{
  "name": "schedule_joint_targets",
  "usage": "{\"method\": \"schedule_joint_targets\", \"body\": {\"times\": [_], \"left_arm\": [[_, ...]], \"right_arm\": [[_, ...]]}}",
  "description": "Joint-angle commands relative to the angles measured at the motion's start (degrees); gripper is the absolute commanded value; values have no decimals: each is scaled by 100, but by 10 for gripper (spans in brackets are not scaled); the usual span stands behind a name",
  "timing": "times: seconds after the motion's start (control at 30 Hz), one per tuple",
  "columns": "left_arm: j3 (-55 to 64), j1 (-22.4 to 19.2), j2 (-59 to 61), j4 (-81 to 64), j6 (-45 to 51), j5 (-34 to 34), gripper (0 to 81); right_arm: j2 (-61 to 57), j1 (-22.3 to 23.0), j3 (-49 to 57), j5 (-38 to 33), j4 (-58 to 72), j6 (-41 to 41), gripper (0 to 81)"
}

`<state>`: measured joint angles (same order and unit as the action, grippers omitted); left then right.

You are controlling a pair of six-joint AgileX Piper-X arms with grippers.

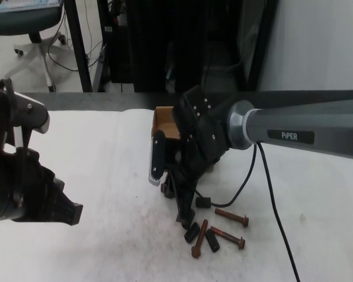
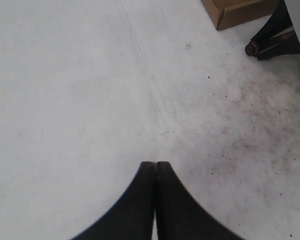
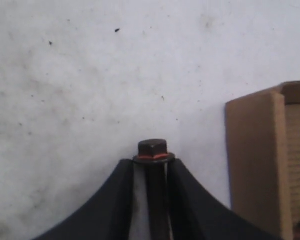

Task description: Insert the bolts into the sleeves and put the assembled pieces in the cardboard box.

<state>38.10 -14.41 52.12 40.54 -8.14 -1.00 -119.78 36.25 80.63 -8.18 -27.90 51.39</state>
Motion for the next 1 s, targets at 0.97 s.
{"method": "schedule_joint_targets", "body": {"times": [0.97], "left_arm": [[965, -808, 1204, -750, 678, -2874, 1]], "right_arm": [[4112, -1444, -23, 377, -1257, -3001, 8]]}}
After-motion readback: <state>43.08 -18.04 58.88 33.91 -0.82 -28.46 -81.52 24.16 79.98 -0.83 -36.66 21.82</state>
